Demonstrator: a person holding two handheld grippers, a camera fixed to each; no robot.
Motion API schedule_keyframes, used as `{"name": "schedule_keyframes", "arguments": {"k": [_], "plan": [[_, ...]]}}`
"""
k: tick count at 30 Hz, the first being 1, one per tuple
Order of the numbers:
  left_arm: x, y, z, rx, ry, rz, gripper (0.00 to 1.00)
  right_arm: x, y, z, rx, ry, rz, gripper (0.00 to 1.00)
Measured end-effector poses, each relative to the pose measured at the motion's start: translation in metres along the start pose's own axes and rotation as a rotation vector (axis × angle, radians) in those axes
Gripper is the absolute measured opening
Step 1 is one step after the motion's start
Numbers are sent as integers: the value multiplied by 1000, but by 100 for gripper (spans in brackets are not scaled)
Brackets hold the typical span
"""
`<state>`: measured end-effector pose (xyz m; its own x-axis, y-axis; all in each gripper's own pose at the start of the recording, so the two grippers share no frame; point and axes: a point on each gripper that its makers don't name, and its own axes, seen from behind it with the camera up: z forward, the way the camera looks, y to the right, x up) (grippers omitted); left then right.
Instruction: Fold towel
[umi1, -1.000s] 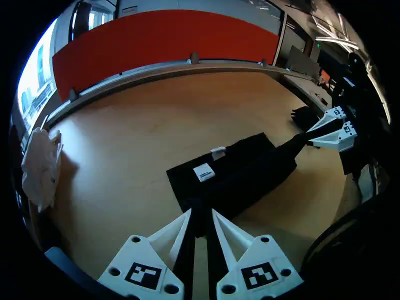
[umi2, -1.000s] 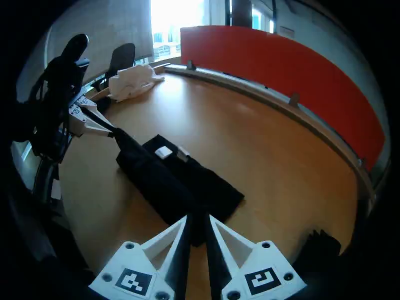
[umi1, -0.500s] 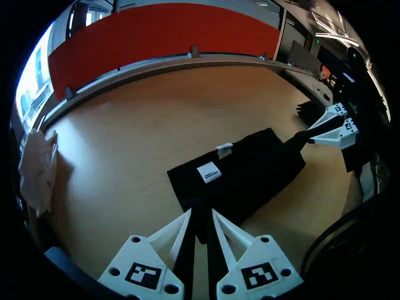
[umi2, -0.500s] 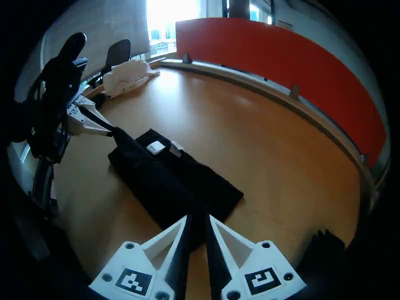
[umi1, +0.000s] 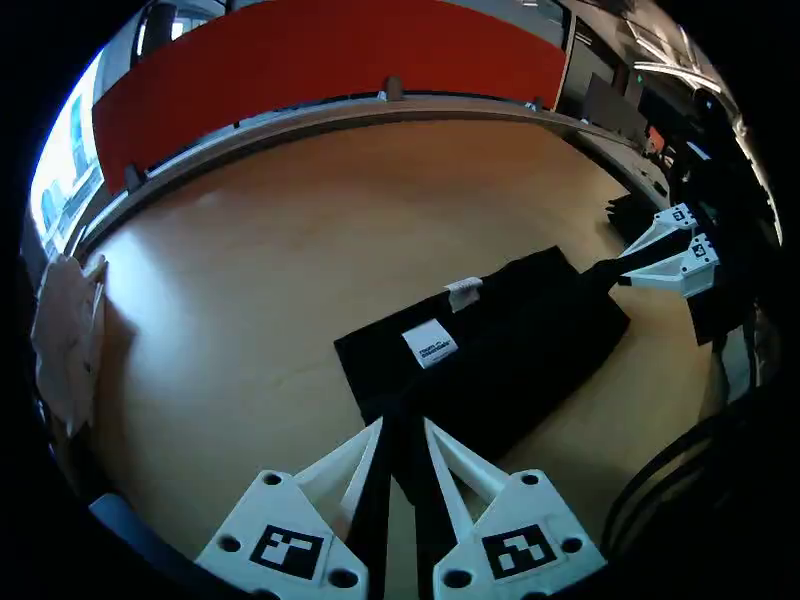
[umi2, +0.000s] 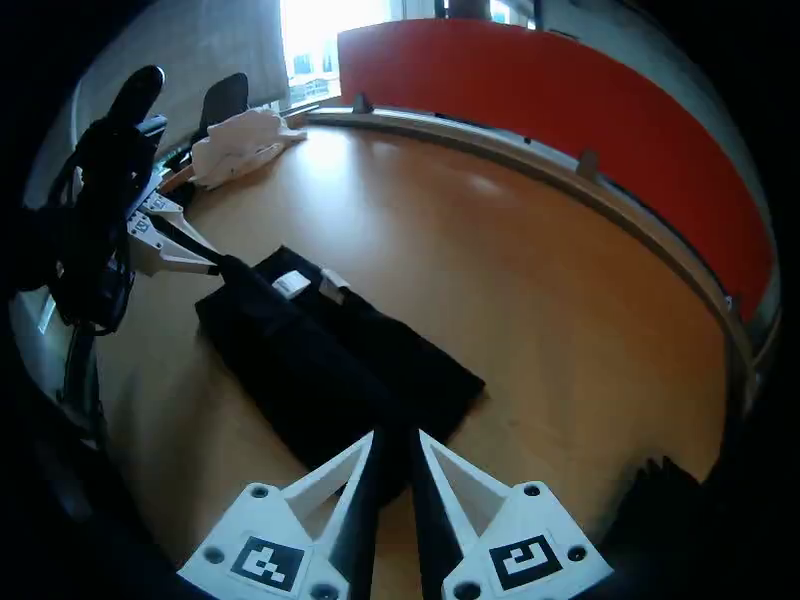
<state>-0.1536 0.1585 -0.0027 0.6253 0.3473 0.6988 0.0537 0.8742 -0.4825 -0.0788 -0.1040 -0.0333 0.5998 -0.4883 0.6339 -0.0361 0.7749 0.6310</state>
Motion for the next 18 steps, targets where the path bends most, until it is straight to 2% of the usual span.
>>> {"name": "schedule_keyframes", "arguments": {"k": [12,18], "plan": [[-2,-8,17,18,-13,3,17,-4,8,17,-24,-19,15,21],[-2,-14,21,39,-17,19,24,-4,13,22,-42,-22,19,26]]}}
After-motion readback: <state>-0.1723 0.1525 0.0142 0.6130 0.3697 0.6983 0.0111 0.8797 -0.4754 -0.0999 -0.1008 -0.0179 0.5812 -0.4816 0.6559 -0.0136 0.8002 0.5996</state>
